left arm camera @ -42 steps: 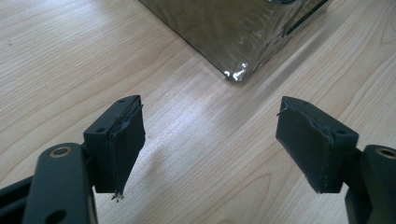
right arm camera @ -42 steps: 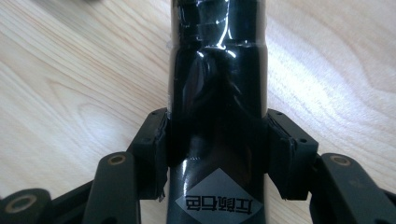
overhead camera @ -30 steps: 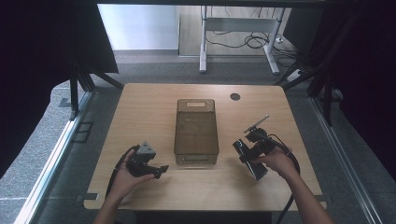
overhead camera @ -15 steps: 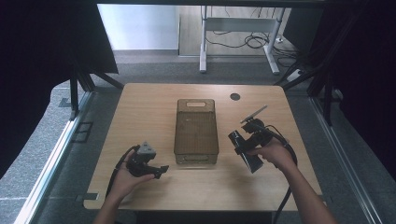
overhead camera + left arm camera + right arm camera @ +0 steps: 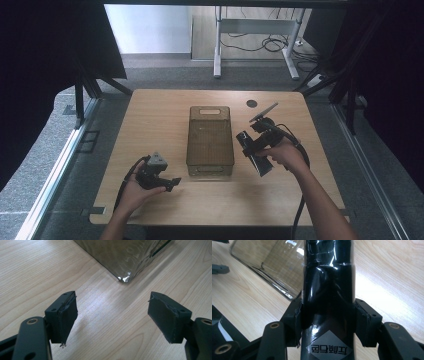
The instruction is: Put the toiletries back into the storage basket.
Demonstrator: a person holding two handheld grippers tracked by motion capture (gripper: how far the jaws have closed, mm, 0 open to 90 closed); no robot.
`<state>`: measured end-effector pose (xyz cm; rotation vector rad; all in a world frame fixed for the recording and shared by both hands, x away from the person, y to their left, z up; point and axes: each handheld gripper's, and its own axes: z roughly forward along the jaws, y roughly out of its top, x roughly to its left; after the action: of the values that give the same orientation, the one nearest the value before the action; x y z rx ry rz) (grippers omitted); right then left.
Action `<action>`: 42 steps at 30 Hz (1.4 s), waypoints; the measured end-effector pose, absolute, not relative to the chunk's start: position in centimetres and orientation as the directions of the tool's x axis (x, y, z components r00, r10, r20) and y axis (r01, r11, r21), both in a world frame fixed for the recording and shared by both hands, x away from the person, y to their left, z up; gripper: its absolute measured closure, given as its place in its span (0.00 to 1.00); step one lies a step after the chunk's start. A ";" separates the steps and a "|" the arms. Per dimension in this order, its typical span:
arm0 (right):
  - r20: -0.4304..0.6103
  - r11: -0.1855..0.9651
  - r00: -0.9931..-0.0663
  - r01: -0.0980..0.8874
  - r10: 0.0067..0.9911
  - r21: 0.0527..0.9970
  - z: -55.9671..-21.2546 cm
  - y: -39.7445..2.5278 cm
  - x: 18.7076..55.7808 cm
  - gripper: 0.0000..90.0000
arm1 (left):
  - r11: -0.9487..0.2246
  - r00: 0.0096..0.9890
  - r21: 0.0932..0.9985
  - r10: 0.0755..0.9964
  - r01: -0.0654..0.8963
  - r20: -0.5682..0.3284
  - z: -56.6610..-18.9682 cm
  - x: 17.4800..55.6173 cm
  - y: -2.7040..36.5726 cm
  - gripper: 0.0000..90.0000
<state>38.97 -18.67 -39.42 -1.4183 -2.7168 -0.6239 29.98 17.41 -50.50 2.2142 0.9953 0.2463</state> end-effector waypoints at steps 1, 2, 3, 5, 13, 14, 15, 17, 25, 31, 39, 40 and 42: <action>0.195 0.507 -0.587 0.792 0.786 0.340 -39.3 -18.5 39.1 0.52 | -0.468 0.686 0.658 0.720 0.590 -0.104 -50.5 30.0 17.4 0.27; 0.197 0.508 -0.589 0.790 0.784 0.342 -39.2 -18.4 39.2 0.52 | -0.468 0.687 0.657 0.719 0.590 -0.105 -50.5 30.0 17.4 0.27; 0.202 0.506 -0.587 0.792 0.784 0.342 -39.1 -18.2 39.3 0.52 | -0.473 0.690 0.657 0.716 0.588 -0.102 -50.5 30.0 17.4 0.27; 0.203 0.506 -0.588 0.792 0.783 0.341 -39.0 -18.0 39.4 0.52 | -0.472 0.690 0.657 0.716 0.588 -0.103 -50.5 30.0 17.4 0.27; 0.214 0.486 -0.570 0.804 0.793 0.342 -38.5 -16.4 40.6 0.52 | -0.473 0.691 0.657 0.715 0.588 -0.103 -50.5 30.0 17.3 0.27; 0.214 0.486 -0.570 0.804 0.793 0.342 -38.5 -16.4 40.6 0.52 | -0.473 0.691 0.657 0.715 0.588 -0.103 -50.5 30.0 17.3 0.27; 0.215 0.489 -0.573 0.802 0.791 0.342 -38.5 -16.0 40.8 0.52 | -0.475 0.694 0.658 0.713 0.584 -0.101 -50.5 30.0 17.3 0.27; 0.219 0.488 -0.572 0.804 0.791 0.340 -38.3 -15.6 41.0 0.52 | -0.475 0.694 0.658 0.713 0.584 -0.101 -50.5 30.0 17.3 0.27; 0.224 0.485 -0.571 0.805 0.790 0.343 -38.3 -14.6 41.9 0.52 | -0.476 0.694 0.657 0.713 0.585 -0.102 -50.6 30.0 17.4 0.27; 0.236 0.476 -0.566 0.808 0.790 0.347 -38.2 -14.1 42.3 0.52 | -0.475 0.695 0.659 0.711 0.583 -0.103 -50.6 30.0 17.3 0.27; 0.246 0.462 -0.559 0.811 0.792 0.359 -37.6 -12.8 43.1 0.52 | -0.479 0.701 0.658 0.705 0.580 -0.104 -50.6 29.9 17.0 0.27; 0.245 0.459 -0.556 0.813 0.794 0.357 -37.6 -12.6 43.1 0.52 | -0.478 0.700 0.658 0.706 0.582 -0.106 -50.6 29.8 17.0 0.27; 0.243 0.458 -0.555 0.814 0.796 0.357 -37.6 -12.5 43.2 0.52 | -0.478 0.701 0.658 0.705 0.581 -0.107 -50.6 29.9 16.9 0.27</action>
<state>43.20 -12.52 -37.62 -1.4619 -2.6472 -0.6830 29.85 16.94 -50.61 2.2197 0.9768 0.2327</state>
